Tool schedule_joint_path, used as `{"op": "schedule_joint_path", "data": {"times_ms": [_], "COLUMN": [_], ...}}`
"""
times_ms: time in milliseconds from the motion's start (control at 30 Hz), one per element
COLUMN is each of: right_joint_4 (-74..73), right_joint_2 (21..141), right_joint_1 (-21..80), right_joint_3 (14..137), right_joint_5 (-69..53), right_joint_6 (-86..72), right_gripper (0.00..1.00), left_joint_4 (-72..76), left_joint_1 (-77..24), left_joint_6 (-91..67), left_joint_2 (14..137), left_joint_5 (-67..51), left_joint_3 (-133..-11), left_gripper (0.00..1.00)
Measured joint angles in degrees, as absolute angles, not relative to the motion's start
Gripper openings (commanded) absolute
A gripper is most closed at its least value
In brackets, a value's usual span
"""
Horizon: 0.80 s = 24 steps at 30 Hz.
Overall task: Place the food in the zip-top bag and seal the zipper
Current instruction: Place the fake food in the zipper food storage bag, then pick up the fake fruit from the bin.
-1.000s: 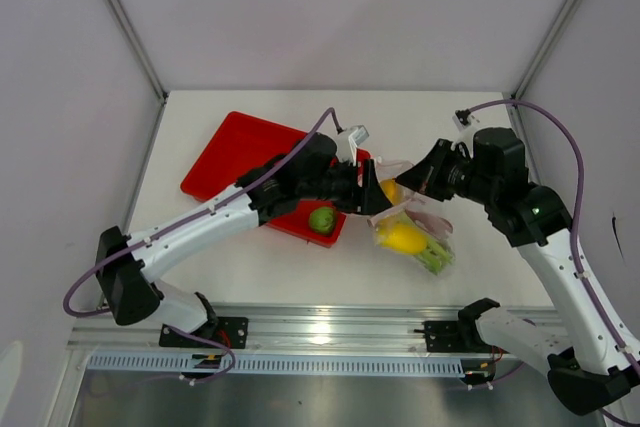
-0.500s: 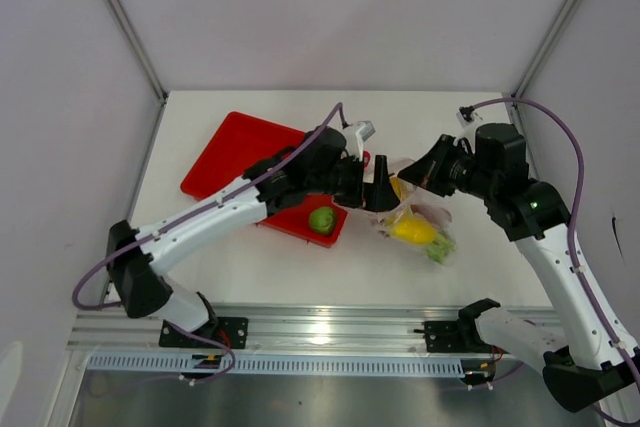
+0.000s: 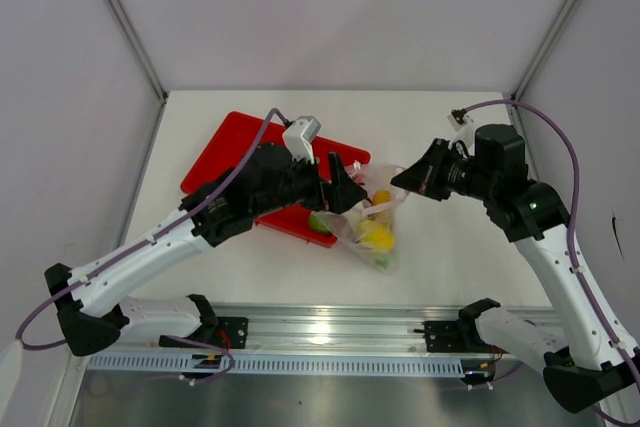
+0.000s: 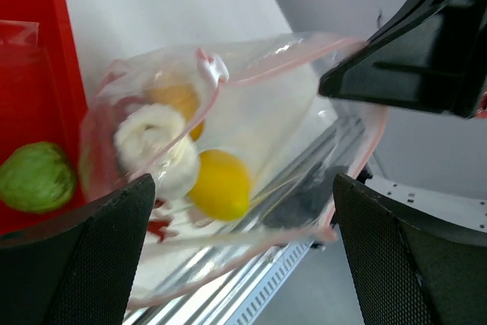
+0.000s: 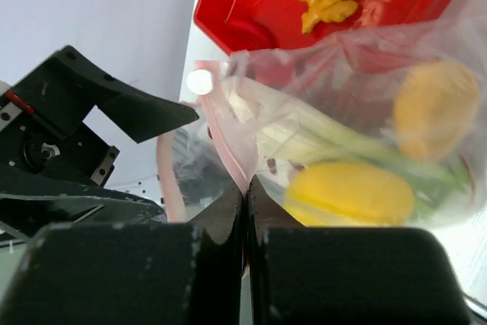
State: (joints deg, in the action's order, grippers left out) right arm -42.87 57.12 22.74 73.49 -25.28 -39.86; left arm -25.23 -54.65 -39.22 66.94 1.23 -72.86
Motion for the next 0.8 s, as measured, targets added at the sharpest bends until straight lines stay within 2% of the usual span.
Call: {"op": "schedule_joint_path", "data": {"times_ms": [133, 300, 500, 800], "right_joint_4": [-42.52, -42.59, -44.38, -46.61], "right_joint_2": [56.16, 56.12, 55.77, 53.19], "right_joint_1": [22.13, 23.68, 24.23, 24.32], "right_joint_3": [71.66, 71.2, 71.24, 70.57], "right_joint_5": [-24.95, -24.03, -19.92, -14.48], "right_joint_6": [-39.38, -38.81, -36.23, -33.56], "right_gripper": [0.0, 0.0, 0.0, 0.0], "left_joint_4": [-27.27, -27.05, -30.3, -41.06], "left_joint_1": [-53.82, -53.65, -52.66, -41.28], "left_joint_6": [-37.69, -36.67, -35.46, -35.46], "left_joint_2": [67.68, 73.23, 72.51, 71.81], "left_joint_5": [-1.04, -5.15, -0.4, -1.61], "left_joint_3": [-72.9, -80.03, -84.07, -77.06], "left_gripper": [0.99, 1.0, 0.99, 0.99]}}
